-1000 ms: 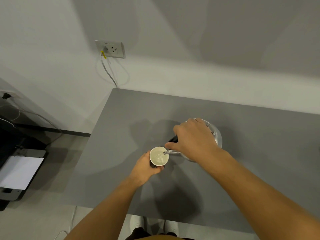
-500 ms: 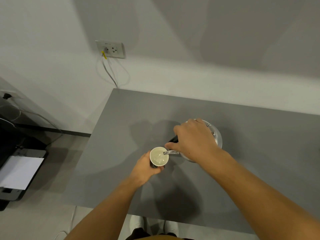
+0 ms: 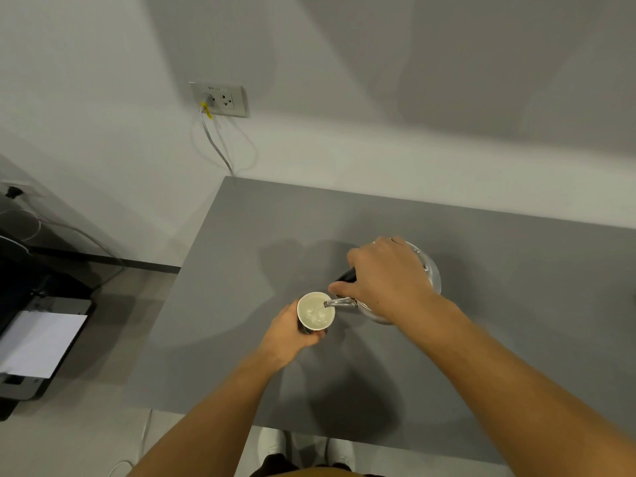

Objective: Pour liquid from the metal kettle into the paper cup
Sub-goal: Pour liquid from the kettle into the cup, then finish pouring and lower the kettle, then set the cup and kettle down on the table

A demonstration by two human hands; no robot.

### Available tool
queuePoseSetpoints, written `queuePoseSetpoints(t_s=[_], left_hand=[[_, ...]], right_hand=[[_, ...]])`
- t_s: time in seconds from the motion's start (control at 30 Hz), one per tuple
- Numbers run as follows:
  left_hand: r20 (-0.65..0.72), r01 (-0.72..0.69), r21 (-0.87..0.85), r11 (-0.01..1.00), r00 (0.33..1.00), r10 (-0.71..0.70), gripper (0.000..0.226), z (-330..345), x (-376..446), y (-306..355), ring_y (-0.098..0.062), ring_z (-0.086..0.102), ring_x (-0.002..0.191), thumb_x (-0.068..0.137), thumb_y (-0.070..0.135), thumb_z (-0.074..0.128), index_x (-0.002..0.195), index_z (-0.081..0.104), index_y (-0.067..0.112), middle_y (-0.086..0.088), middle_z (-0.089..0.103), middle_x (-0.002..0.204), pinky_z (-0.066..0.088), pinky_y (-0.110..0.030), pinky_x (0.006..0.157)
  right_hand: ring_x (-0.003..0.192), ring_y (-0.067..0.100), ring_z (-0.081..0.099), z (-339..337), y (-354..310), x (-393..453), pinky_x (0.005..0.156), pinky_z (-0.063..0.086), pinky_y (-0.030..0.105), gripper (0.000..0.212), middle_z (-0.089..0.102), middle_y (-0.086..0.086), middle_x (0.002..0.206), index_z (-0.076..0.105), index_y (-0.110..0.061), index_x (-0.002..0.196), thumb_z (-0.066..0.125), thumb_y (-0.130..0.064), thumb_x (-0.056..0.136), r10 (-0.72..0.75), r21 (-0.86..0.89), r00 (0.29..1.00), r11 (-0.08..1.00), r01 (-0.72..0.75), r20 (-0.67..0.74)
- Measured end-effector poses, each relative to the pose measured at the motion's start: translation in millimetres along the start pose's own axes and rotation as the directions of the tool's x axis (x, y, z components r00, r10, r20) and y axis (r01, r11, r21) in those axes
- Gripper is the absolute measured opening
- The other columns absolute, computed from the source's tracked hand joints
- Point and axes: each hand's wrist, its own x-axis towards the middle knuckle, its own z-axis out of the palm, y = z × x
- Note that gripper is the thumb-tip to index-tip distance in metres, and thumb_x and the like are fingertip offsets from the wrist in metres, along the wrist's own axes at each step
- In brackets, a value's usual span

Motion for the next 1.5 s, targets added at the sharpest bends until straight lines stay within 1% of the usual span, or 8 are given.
queuePoseSetpoints(t_s=[0.23,0.37,0.5,0.63,0.77,0.9,1.1,1.5], left_hand=[[0.024,0.028,-0.004,1.0,0.999,-0.028,0.072,-1,0,-5,-0.018,0.069,0.12,0.073,0.015,0.093,0.138,0.061,0.02,0.0,0.073,0.128,0.053,-0.027,0.103],[0.048,0.033,-0.013,0.999,0.998,-0.032,0.075,-4,1,-5,-0.024,0.069,0.122,0.07,0.013,0.094,0.137,0.061,0.017,-0.004,0.073,0.129,0.051,-0.048,0.111],[0.047,0.008,-0.05,0.999,0.999,-0.005,0.074,-9,-2,-1,-0.019,0.07,0.118,0.063,0.029,0.096,0.13,0.064,0.031,0.004,0.074,0.125,0.055,-0.046,0.107],[0.078,-0.013,-0.073,0.997,0.997,0.019,0.073,-15,-7,6,-0.004,0.071,0.11,0.057,0.046,0.099,0.12,0.062,0.053,0.017,0.073,0.121,0.058,-0.025,0.093],[0.095,-0.026,-0.054,0.998,0.995,0.031,0.082,-21,-13,13,-0.002,0.068,0.115,0.059,0.054,0.097,0.13,0.058,0.05,0.019,0.07,0.126,0.056,-0.024,0.096],[0.035,-0.009,-0.002,1.0,0.999,0.009,0.074,-25,-16,27,-0.003,0.066,0.116,0.078,0.071,0.073,0.142,0.054,0.039,0.017,0.067,0.129,0.05,-0.022,0.099],[-0.103,-0.001,0.024,1.0,0.995,0.003,0.038,-32,5,47,-0.01,0.067,0.113,0.107,0.046,0.049,0.136,0.065,0.027,0.007,0.073,0.125,0.046,-0.026,0.099],[-0.15,0.02,0.131,0.991,0.989,0.0,0.036,-50,98,77,-0.02,0.068,0.108,0.107,0.048,0.046,0.122,0.071,0.025,0.005,0.076,0.109,0.042,-0.028,0.089]], right_hand=[[0.074,0.023,0.056,5,23,-3,0.057,0.036,0.031,0.051,0.063,-0.002,0.065,0.065,-0.023,0.071,0.062,-0.074,0.071,0.167,0.227,0.979,0.955,-0.189,0.113],[0.066,0.021,0.056,9,31,-11,0.049,0.026,0.028,0.054,0.061,-0.002,0.058,0.062,-0.019,0.065,0.067,-0.073,0.069,0.218,0.321,0.963,0.911,-0.258,0.156],[0.062,0.021,0.054,10,35,-18,0.049,0.028,0.03,0.057,0.059,0.0,0.057,0.06,-0.017,0.064,0.068,-0.073,0.069,0.259,0.349,0.949,0.885,-0.307,0.178],[0.061,0.021,0.058,9,39,-22,0.047,0.034,0.031,0.06,0.063,0.003,0.058,0.061,-0.015,0.065,0.069,-0.074,0.067,0.295,0.377,0.936,0.858,-0.348,0.193],[0.062,0.021,0.062,6,46,-23,0.053,0.046,0.036,0.062,0.066,0.003,0.06,0.061,-0.014,0.067,0.07,-0.076,0.065,0.324,0.419,0.922,0.823,-0.384,0.21],[0.058,0.018,0.061,4,54,-21,0.052,0.045,0.037,0.062,0.065,0.001,0.057,0.06,-0.016,0.064,0.069,-0.078,0.065,0.344,0.436,0.916,0.806,-0.4,0.205],[0.049,0.011,0.051,3,72,-13,0.047,0.033,0.027,0.06,0.056,-0.005,0.049,0.051,-0.02,0.057,0.071,-0.076,0.067,0.361,0.505,0.913,0.762,-0.405,0.188],[0.048,0.011,0.048,4,137,60,0.048,0.036,0.026,0.06,0.054,-0.006,0.051,0.06,-0.014,0.061,0.077,-0.072,0.064,0.432,0.648,0.873,0.603,-0.465,0.226]])
